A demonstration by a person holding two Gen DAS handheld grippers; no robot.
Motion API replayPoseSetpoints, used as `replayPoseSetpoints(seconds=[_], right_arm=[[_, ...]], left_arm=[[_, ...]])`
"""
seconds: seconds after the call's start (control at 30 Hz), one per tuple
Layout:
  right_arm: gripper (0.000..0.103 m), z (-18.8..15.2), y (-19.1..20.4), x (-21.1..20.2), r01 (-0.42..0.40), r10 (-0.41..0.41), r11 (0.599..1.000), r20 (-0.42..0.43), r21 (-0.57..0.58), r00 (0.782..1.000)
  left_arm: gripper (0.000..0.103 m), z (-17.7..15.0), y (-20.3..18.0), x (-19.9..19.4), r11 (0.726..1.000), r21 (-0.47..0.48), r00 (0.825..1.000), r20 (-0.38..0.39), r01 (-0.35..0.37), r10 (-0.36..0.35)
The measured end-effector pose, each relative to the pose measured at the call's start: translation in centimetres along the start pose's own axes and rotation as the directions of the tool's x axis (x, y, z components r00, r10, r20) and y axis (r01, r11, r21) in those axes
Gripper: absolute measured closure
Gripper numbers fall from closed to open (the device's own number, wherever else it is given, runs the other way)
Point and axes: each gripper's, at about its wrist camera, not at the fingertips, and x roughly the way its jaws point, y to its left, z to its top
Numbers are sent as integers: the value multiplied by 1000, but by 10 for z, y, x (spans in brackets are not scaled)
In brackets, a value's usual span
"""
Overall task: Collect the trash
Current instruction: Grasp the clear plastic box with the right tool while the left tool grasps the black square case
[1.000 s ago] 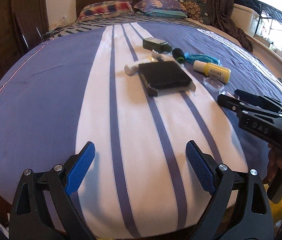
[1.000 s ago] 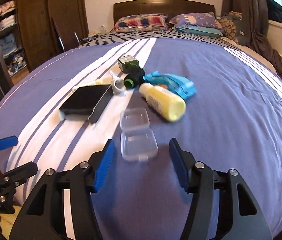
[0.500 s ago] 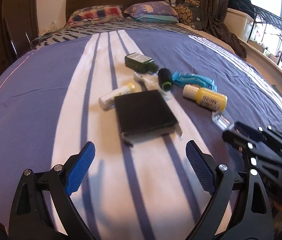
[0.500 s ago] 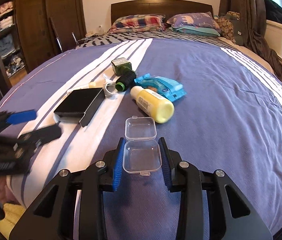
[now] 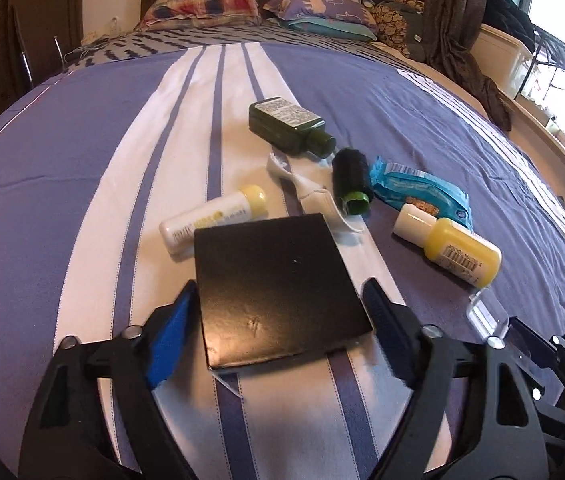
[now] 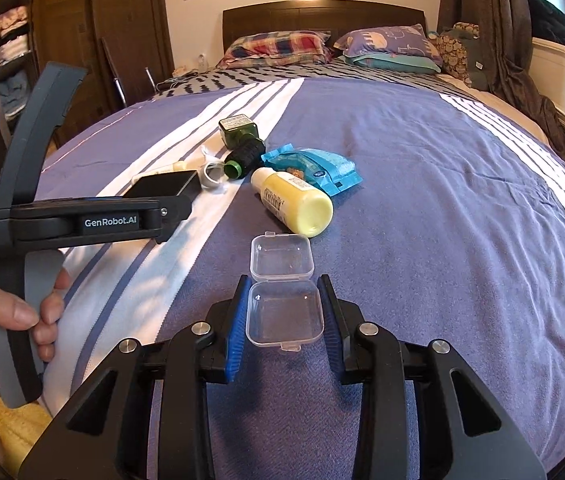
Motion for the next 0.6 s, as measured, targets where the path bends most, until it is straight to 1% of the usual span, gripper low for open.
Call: replayPoseSetpoints(seconds=[0.1,0.2,0.33,0.37,0.43,0.6], right_arm=[[69,-1,1,-4,8,-8,1000,5,-4,1000],[69,-5,2,-14,26,-26,1000,17,-9,1000],[69,-11,5,-35,114,-112,993,70,-37,991],[69,-12,5,-41,126,-122,991,80,-41,989],[69,-17,4,-53,108,-106,994,78,-27,991],[69,-34,11,-80,110,-107,993,89,-32,990]], left_arm=[[27,-6,-2,-6,1000,13,1000,-3,0,0],[27,-20,-6,-19,1000,25,1000,-3,7,-7],[27,-44,-12,-45,998,58,1000,6,1,-1],[27,-51,-14,-53,997,72,1000,13,-3,2],[27,-63,-18,-67,996,87,1000,25,-7,5],[27,-91,-21,-104,997,79,998,53,22,-26]])
